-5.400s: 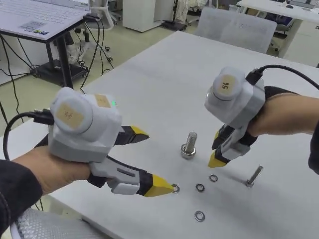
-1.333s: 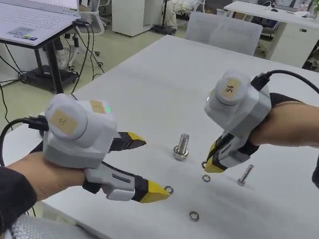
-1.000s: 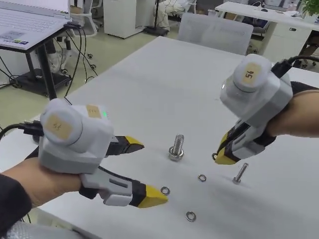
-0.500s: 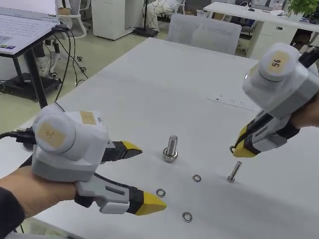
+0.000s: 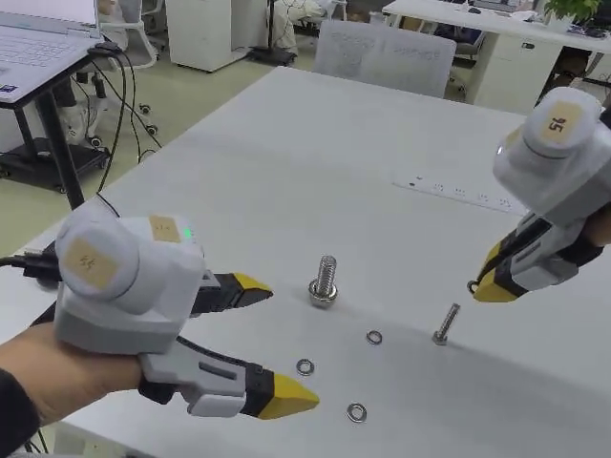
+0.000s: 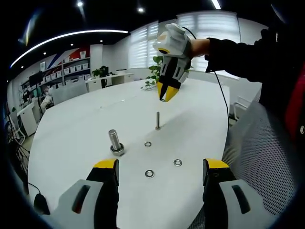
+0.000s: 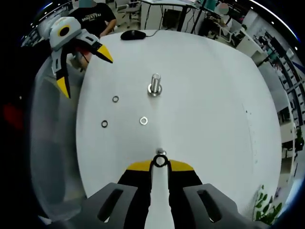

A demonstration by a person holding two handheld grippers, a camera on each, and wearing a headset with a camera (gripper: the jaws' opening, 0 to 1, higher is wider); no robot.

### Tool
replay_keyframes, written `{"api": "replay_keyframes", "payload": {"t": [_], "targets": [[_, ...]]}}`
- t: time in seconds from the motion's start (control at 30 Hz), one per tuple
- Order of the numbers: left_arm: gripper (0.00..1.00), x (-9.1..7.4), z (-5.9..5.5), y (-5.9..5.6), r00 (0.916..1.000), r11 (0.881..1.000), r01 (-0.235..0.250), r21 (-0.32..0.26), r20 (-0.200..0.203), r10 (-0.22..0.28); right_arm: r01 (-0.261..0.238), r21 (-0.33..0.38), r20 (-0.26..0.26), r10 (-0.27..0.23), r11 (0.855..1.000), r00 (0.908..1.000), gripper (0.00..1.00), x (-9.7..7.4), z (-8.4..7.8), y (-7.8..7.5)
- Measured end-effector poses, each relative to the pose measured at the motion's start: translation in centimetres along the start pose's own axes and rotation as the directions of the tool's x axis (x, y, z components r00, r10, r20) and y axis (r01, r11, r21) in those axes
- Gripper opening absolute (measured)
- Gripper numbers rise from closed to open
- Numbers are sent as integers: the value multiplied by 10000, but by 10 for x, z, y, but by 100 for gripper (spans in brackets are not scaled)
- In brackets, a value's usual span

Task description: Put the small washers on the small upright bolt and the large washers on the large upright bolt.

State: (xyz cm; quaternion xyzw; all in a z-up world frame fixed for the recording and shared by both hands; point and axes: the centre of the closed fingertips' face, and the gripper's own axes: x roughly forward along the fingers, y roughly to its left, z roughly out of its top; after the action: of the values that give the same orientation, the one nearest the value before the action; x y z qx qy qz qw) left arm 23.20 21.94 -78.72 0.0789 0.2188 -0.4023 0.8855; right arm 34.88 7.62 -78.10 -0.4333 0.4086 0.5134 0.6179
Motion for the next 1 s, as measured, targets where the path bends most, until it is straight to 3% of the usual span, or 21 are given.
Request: {"api": "replay_keyframes", "payload": {"t": [0.53, 1.0], "targets": [[71, -1, -1, 3, 10000, 10000, -19, -98, 28, 19, -466, -115, -365, 461, 9988, 9983, 13, 24, -2, -3], [71, 1, -1, 4, 10000, 9999, -49, -155, 22, 49, -642, -247, -651, 625, 9976, 9959, 13, 34, -6, -5]]}}
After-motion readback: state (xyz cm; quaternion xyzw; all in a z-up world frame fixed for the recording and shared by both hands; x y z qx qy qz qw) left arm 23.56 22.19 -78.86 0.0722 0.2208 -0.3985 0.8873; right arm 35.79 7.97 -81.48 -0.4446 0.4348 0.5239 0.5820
